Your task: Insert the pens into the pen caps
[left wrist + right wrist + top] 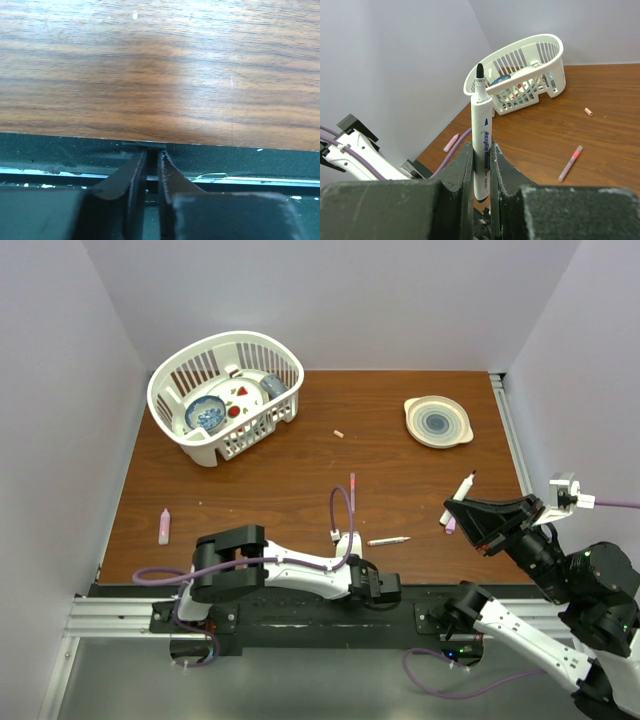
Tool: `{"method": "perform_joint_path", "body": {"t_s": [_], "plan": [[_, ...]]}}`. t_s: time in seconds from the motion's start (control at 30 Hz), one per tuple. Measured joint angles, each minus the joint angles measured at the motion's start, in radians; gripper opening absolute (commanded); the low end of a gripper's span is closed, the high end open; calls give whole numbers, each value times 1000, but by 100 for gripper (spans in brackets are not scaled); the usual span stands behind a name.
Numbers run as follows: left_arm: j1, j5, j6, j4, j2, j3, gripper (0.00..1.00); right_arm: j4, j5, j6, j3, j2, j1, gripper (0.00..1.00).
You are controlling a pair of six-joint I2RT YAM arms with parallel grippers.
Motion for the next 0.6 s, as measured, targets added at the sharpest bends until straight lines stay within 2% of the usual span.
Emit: {"method": "perform_joint_path", "body": {"t_s": [0.23,0.3,0.33,0.37,0.43,0.6], "plan": [[-16,-21,-25,-17,0,0,13,-16,-3,4,10,-1,0,0],[-25,-37,-38,-25,0,0,27,-16,-4,8,11,-1,0,0],[-27,-42,-40,-30,0,0,40,-16,-8,10,11,-1,0,0],[-29,-45,-42,-36,0,1,45,-16,-9,12,11,-1,0,0],[-32,-57,-49,-47,0,1,51,-16,-19,16,11,0,0,0],[-34,-79,-64,-84,8,10,55,-16,-27,16,11,0,0,0]]}}
